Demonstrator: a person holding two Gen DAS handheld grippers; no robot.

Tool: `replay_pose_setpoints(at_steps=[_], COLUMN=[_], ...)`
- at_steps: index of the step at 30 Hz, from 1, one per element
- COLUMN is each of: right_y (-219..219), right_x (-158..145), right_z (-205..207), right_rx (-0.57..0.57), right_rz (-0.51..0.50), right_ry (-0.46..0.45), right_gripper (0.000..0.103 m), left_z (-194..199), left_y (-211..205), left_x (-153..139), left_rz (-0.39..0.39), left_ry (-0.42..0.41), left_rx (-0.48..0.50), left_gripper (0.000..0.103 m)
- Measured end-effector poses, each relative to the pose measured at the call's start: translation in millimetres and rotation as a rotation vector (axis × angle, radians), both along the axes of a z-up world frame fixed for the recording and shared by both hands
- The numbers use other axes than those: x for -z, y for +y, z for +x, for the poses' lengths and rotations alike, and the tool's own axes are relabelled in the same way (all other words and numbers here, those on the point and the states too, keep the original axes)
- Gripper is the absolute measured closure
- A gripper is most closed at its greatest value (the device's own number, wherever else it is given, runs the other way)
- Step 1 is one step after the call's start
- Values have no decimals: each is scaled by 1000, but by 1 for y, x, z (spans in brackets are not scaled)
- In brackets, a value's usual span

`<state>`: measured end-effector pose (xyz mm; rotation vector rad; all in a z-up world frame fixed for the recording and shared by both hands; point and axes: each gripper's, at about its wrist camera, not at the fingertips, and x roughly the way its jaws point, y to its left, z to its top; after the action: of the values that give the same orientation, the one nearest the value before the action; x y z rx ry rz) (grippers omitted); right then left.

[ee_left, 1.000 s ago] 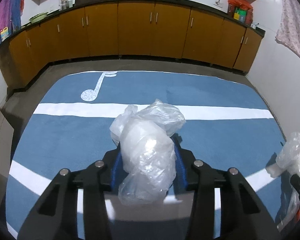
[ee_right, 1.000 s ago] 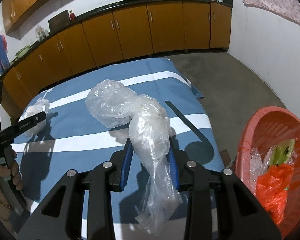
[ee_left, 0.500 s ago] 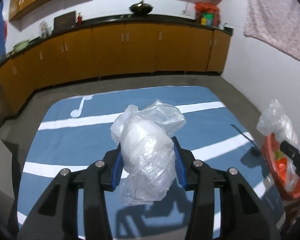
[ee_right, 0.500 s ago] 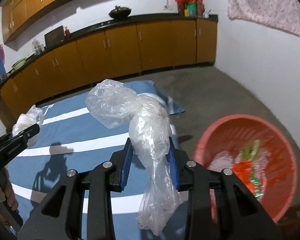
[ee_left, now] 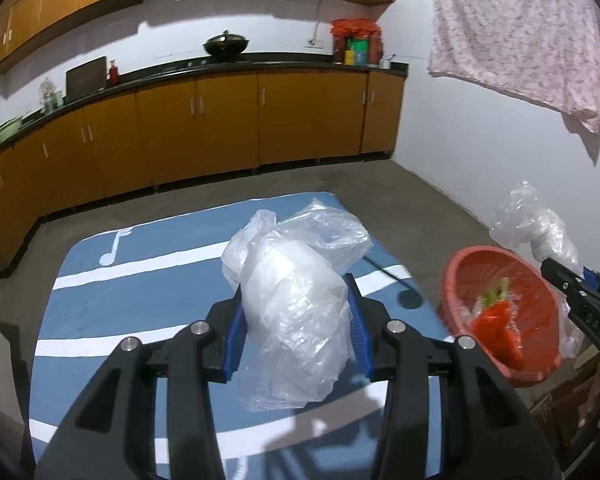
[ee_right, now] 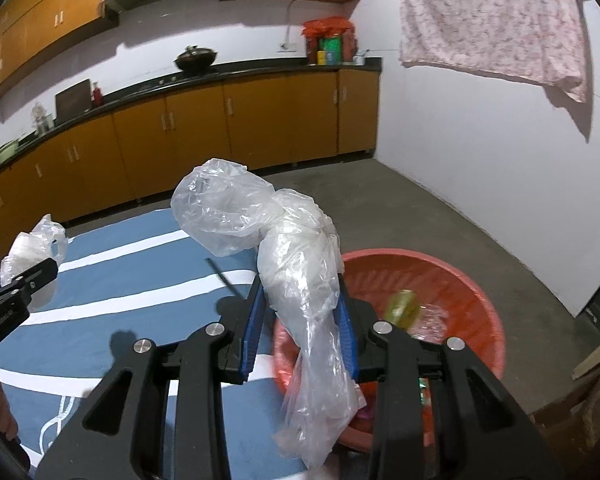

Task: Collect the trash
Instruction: 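Carry the clear and white bags over the basket and release both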

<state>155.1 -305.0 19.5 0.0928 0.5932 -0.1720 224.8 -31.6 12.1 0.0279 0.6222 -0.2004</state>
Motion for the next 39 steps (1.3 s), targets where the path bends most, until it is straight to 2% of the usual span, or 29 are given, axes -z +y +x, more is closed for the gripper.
replay_pose_setpoints(at_steps=[17, 30, 37, 39], right_y=[-48, -90, -105, -111], right_x=[2, 17, 17, 14], right_z=[-24, -18, -9, -5], right_rx=[123, 200, 213, 212], right_rz=[13, 85, 122, 144], right_ry=[1, 28, 12, 0], right_gripper=[69, 69, 69, 69], left_z=[-23, -10, 4, 8], left_y=[-78, -152, -195, -207], left_x=[-4, 20, 36, 39], left_rz=[-3, -56, -74, -79], left_ry=[7, 107, 148, 158], left_rx=[132, 262, 340, 362], left_gripper=[59, 59, 59, 56])
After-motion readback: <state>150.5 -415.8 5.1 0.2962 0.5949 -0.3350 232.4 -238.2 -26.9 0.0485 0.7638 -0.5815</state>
